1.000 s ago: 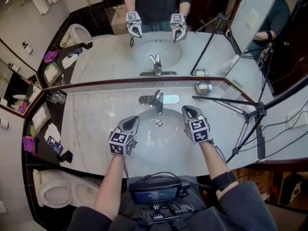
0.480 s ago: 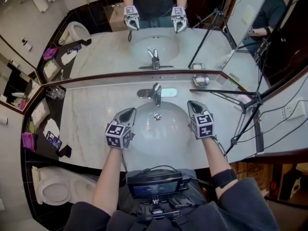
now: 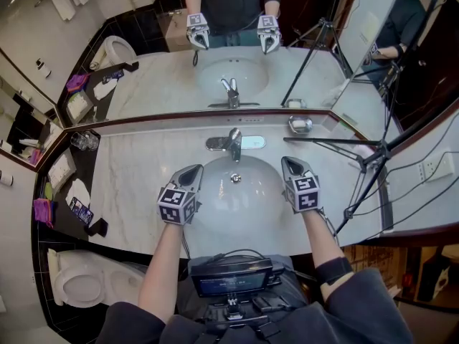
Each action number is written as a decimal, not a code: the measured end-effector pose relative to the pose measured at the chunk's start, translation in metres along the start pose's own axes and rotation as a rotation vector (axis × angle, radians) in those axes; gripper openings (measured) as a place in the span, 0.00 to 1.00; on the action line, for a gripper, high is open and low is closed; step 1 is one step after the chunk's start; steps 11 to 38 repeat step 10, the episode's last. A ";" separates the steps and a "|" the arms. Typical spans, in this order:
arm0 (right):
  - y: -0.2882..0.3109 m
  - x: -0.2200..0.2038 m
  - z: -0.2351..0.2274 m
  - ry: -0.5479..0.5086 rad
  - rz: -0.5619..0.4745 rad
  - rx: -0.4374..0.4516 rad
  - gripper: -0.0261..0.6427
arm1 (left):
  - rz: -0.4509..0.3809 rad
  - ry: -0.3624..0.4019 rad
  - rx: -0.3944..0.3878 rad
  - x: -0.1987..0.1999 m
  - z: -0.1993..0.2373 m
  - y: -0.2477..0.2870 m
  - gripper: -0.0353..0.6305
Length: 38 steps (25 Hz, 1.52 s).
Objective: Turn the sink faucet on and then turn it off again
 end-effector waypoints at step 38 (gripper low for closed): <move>0.003 -0.007 -0.001 -0.008 0.018 0.003 0.06 | 0.008 -0.008 0.002 -0.005 0.001 0.001 0.06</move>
Point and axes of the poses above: the fingertips, and each gripper's own axes: y forward along the fingers, z to its left, x out of its top, the point moved 5 cm from there along -y, backward along the fingers, and after that the axes turned 5 degrees about y, right-handed, at the moved point
